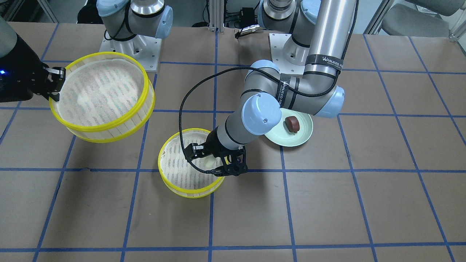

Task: Place buns in different layers of steamer
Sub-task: 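Carry the white bun into the lower steamer tier and release it, then restack the top tier with right gripper while left gripper moves to plate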

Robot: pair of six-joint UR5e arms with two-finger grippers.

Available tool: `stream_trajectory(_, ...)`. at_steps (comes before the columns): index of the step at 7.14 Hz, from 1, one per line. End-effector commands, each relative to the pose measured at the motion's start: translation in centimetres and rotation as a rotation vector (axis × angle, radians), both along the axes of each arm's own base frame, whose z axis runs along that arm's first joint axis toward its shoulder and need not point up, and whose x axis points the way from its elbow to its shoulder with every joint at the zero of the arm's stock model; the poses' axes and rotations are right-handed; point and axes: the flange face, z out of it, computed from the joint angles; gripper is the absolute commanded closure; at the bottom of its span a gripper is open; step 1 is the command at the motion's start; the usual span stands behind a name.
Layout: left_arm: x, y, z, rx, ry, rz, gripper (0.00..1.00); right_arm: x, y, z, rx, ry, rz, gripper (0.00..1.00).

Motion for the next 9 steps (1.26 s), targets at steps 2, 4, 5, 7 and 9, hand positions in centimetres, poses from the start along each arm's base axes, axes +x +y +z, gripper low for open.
stream_trajectory(2,0.1,0.0,0.4,-0.01,-0.025,0.008,0.0,0.1,0.0,0.0,-0.001,-0.004,0.0,1.0)
stream_trajectory(4,-0.2,0.0,0.9,-0.015,-0.003,0.014,0.0,0.2,-0.1,0.0,-0.006,-0.004,-0.005,1.0)
stream_trajectory(5,0.9,-0.3,1.8,-0.033,-0.012,0.012,0.01,0.5,-0.3,-0.2,-0.011,-0.002,-0.005,1.0)
stream_trajectory(7,8.0,-1.1,4.4,-0.072,-0.202,-0.053,0.01,1.3,-2.4,-2.5,-0.009,0.002,-0.084,1.0)
stream_trajectory(9,13.2,1.3,6.0,0.038,-0.394,-0.175,0.01,8.6,-4.4,-5.8,-0.02,0.016,-0.073,1.0)
